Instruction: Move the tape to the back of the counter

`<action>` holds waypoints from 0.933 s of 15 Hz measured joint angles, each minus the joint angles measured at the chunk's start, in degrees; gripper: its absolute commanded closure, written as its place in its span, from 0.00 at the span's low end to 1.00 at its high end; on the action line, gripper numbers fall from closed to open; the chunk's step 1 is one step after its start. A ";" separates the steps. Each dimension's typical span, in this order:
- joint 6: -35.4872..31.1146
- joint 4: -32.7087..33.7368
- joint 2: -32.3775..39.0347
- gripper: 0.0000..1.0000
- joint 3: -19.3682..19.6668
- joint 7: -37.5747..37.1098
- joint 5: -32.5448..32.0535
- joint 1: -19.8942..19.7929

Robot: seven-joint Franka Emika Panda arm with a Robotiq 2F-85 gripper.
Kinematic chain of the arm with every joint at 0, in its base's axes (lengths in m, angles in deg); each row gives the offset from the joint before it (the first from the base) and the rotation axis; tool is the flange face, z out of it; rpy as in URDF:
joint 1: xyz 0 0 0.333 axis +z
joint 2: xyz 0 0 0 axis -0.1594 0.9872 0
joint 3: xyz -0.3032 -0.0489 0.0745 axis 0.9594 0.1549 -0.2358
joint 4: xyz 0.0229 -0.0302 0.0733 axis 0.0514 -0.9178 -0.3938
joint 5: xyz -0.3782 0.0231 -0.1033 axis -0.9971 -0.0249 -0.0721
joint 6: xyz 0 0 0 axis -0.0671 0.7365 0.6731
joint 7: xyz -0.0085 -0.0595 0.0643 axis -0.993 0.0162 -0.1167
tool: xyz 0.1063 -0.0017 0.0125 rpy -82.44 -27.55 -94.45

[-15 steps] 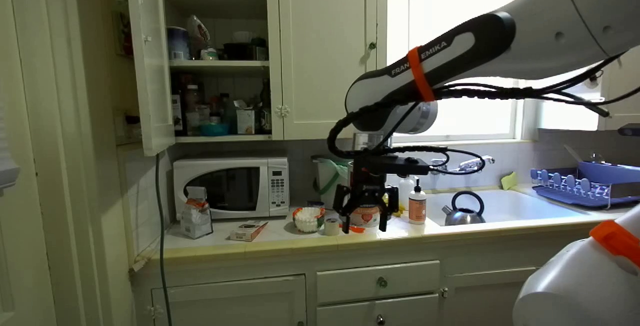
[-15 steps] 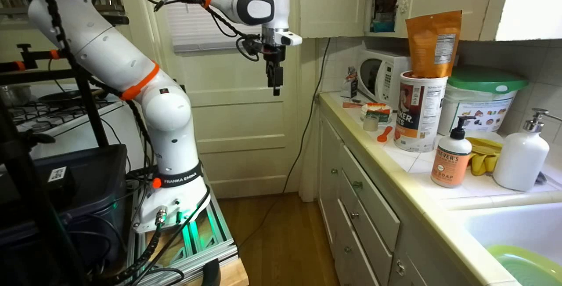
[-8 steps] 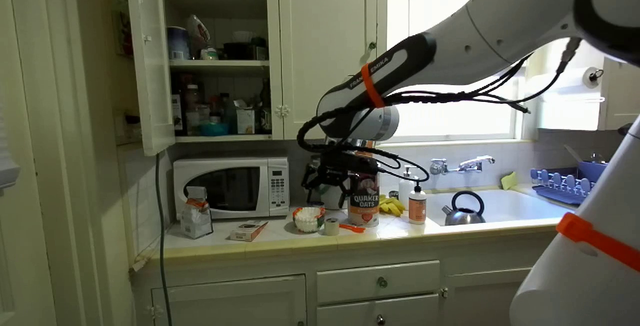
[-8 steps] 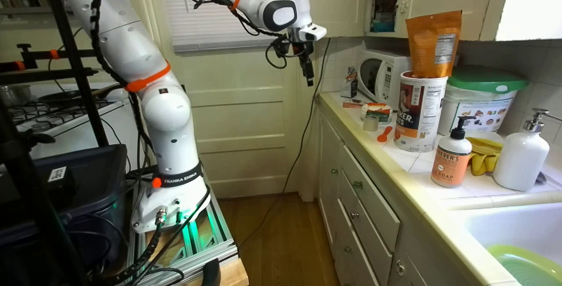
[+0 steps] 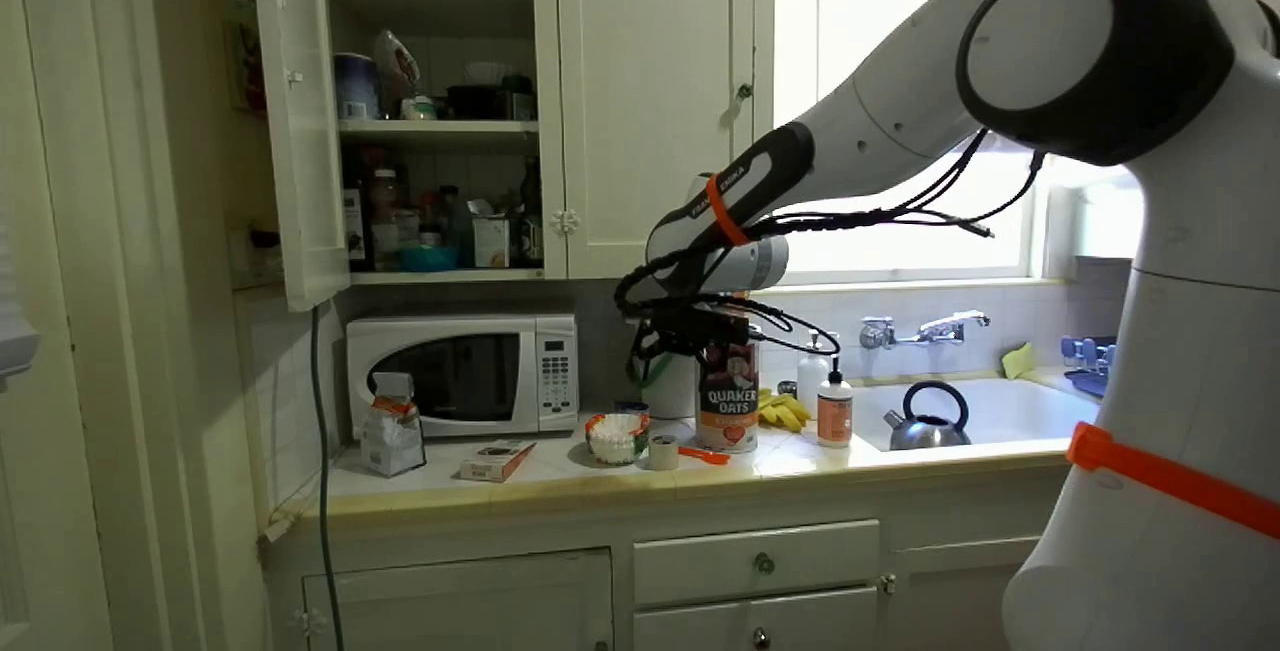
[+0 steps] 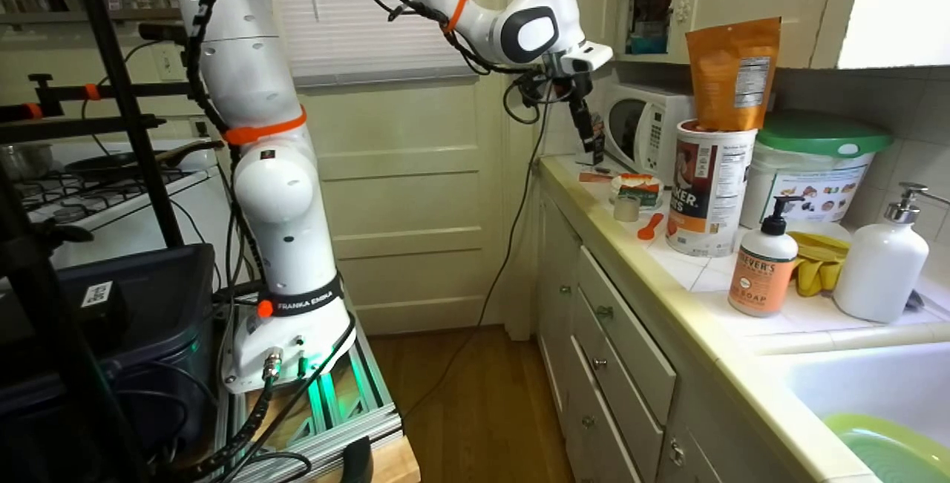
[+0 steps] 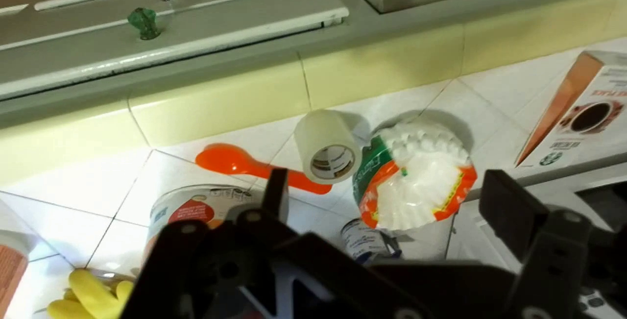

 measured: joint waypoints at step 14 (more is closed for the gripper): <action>-6.17 4.70 10.72 0.00 3.79 -4.16 -0.22 0.42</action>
